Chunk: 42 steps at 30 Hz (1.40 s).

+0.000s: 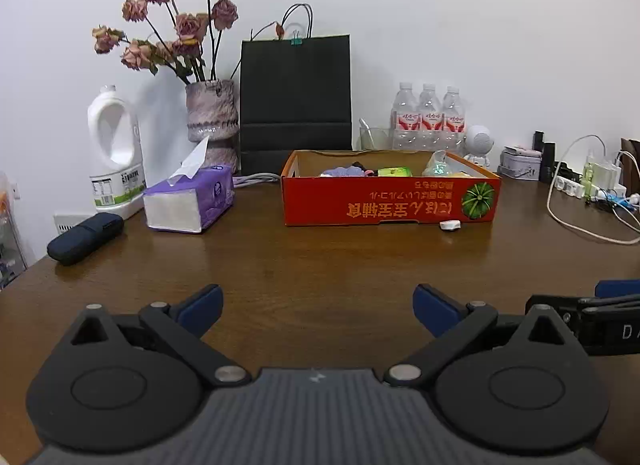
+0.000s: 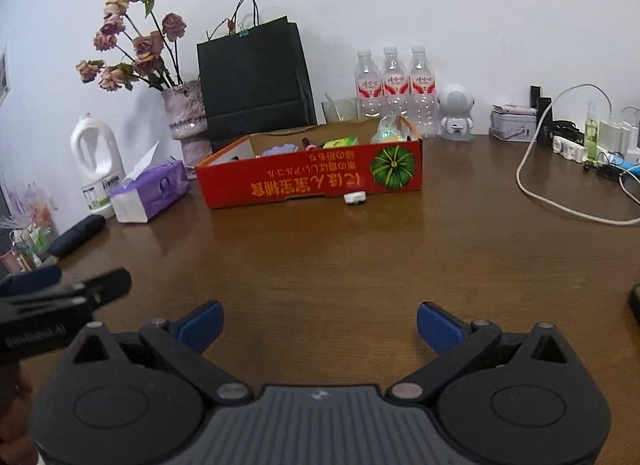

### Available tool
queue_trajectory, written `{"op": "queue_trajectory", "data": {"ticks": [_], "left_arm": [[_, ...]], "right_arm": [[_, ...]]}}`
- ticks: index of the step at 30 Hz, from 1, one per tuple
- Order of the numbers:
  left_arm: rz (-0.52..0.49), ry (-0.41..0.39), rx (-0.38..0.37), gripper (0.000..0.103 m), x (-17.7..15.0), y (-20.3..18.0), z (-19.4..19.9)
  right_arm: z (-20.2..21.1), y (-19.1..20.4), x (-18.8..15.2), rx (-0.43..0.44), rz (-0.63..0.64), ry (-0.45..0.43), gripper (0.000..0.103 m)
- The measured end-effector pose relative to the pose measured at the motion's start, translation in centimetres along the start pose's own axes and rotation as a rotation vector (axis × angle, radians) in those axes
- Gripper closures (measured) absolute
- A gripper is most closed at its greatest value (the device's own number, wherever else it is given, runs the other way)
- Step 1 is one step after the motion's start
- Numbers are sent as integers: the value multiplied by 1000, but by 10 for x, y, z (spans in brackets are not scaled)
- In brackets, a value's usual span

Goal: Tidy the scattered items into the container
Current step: 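Withdraw both tools and move the right tool toward the small white case, then grasp the small white case on the desk with the right tool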

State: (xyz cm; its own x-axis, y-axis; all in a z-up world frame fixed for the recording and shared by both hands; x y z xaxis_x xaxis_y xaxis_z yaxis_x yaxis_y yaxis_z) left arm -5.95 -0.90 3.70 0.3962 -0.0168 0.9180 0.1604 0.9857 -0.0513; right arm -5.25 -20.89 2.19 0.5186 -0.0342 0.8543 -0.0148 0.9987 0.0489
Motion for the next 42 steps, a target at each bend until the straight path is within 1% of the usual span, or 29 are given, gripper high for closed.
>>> {"op": "queue_trajectory", "data": {"ticks": [2, 3, 4, 5, 6, 7, 9, 11, 12, 13, 15, 17, 18, 21, 22, 23, 24, 27, 31, 32, 34, 36, 39, 42], "left_arm": [[0, 12, 6, 0, 8, 3, -16], [0, 17, 12, 0, 13, 6, -25], [2, 28, 17, 0, 18, 10, -36], [4, 40, 17, 0, 23, 14, -47], [4, 50, 13, 0, 29, 17, -57], [1, 58, 10, 0, 34, 20, -67], [-17, 69, 3, 0, 45, 23, -89], [-43, 85, -2, 0, 54, 24, -108], [-53, 90, -1, 0, 57, 24, -117], [-59, 92, -1, 0, 60, 25, -125], [-62, 93, -15, 0, 63, 26, -138], [-59, 99, -23, 0, 64, 28, -148], [-57, 100, -22, 0, 64, 29, -152], [-41, 109, -30, 0, 61, 34, -160], [-35, 117, -36, 0, 61, 35, -163], [-28, 122, -41, 0, 60, 36, -164], [-21, 126, -45, 0, 60, 37, -166], [1, 131, -53, 0, 59, 39, -168], [12, 132, -40, 0, 59, 38, -166], [15, 130, -40, 0, 59, 38, -164], [27, 124, -43, 0, 61, 36, -158], [39, 113, -45, 0, 63, 33, -150], [41, 67, -46, 0, 65, 25, -128], [49, 19, -56, 0, 60, 15, -103]], "right_arm": [[-9, 5, 10, -23, 51, -20, 0], [-18, 7, 17, -39, 80, -22, 3], [-28, 8, 23, -57, 99, -18, 17], [-39, 9, 29, -73, 107, -6, 29], [-52, 7, 36, -78, 104, 14, 45], [-67, 5, 43, -71, 91, 36, 50], [-93, -1, 56, -46, 61, 62, 48], [-117, -4, 68, -35, 46, 68, 42], [-130, -4, 73, -43, 54, 64, 38], [-141, -3, 77, -55, 66, 64, 37], [-164, 0, 86, -67, 82, 73, 38], [-183, 2, 92, -55, 93, 85, 43], [-191, 3, 94, -54, 98, 90, 48], [-204, 9, 96, -47, 112, 98, 52], [-208, 11, 96, -42, 120, 103, 59], [-211, 12, 96, -45, 129, 113, 64], [-213, 13, 96, -54, 140, 111, 66], [-217, 13, 97, -58, 147, 106, 68], [-219, 12, 96, -46, 149, 96, 65], [-218, 11, 96, -43, 142, 96, 67], [-217, 10, 96, -51, 137, 93, 77], [-214, 9, 95, -45, 126, 92, 78], [-196, 10, 89, -37, 129, 80, 78], [-158, 12, 79, -31, 130, 39, 77]]}}
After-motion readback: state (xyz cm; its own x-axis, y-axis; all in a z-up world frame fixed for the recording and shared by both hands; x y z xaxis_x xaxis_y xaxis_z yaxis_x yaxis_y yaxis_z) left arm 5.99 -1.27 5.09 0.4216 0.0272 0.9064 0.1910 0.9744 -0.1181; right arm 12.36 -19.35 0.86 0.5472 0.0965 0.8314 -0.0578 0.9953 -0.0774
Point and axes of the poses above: each gripper's, at about its wrist camera, not at the fingertips, and z roughly against the way its jaws point, y to its left, x to its top, the point moved 2 cm from there along -z, roughly the way its jaws point, and after that the axes turned 12 degrees about -x, right-handed, at the moved point
